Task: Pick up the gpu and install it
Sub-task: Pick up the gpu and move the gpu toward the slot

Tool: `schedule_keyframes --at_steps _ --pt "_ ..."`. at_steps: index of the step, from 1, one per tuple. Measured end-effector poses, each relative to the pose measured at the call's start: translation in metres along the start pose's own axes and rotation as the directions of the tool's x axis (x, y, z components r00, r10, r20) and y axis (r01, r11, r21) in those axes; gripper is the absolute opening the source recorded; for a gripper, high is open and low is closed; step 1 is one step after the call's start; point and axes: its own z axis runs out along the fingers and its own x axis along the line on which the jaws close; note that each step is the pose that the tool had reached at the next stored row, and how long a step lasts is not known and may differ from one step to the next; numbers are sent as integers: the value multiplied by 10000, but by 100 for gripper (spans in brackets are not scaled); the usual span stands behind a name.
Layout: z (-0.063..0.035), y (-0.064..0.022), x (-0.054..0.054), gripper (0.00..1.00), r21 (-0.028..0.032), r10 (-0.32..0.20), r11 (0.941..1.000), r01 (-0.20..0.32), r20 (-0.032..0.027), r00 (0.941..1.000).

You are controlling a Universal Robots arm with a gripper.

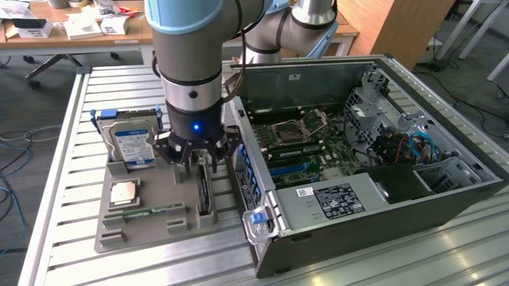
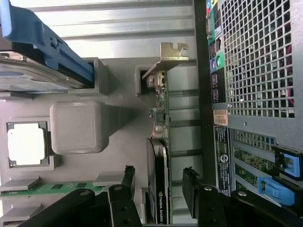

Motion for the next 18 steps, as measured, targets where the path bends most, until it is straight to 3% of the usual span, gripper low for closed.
schedule_keyframes --at_steps 6,12,18 --pt "87 -4 2 53 1 0 10000 0 -1 10000" --pt "104 -4 2 53 -1 1 10000 -1 1 10000" --pt "211 -10 5 53 1 0 10000 0 -1 10000"
